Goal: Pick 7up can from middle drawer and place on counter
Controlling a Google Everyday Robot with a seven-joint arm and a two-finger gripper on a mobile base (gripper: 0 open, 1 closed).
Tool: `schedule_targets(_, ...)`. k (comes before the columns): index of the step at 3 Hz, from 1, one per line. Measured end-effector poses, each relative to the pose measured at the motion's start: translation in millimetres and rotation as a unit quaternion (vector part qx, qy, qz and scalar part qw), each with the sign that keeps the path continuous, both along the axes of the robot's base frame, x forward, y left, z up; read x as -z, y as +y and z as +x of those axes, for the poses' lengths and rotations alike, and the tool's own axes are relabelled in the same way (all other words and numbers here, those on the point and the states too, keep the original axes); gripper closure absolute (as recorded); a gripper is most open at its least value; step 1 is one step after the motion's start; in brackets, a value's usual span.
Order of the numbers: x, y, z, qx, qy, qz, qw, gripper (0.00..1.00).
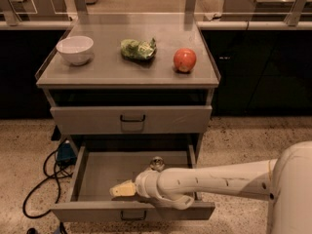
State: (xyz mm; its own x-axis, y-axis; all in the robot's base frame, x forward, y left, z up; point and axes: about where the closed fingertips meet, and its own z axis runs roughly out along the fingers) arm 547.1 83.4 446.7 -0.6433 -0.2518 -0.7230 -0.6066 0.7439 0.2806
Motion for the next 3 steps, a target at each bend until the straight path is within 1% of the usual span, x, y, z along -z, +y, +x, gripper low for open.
schedule_targets(1, -15.3, 3.4, 2.0, -0.024, 0.001, 0.016, 0.9996, 0.0)
schedule_targets(2, -75.4, 9.6, 31.9, -0.056, -0.019, 0.065, 0.9961, 0.0)
schedule_targets(3, -75.2, 9.6, 32.0, -0.056, -0.019, 0.064, 0.9962, 0.0)
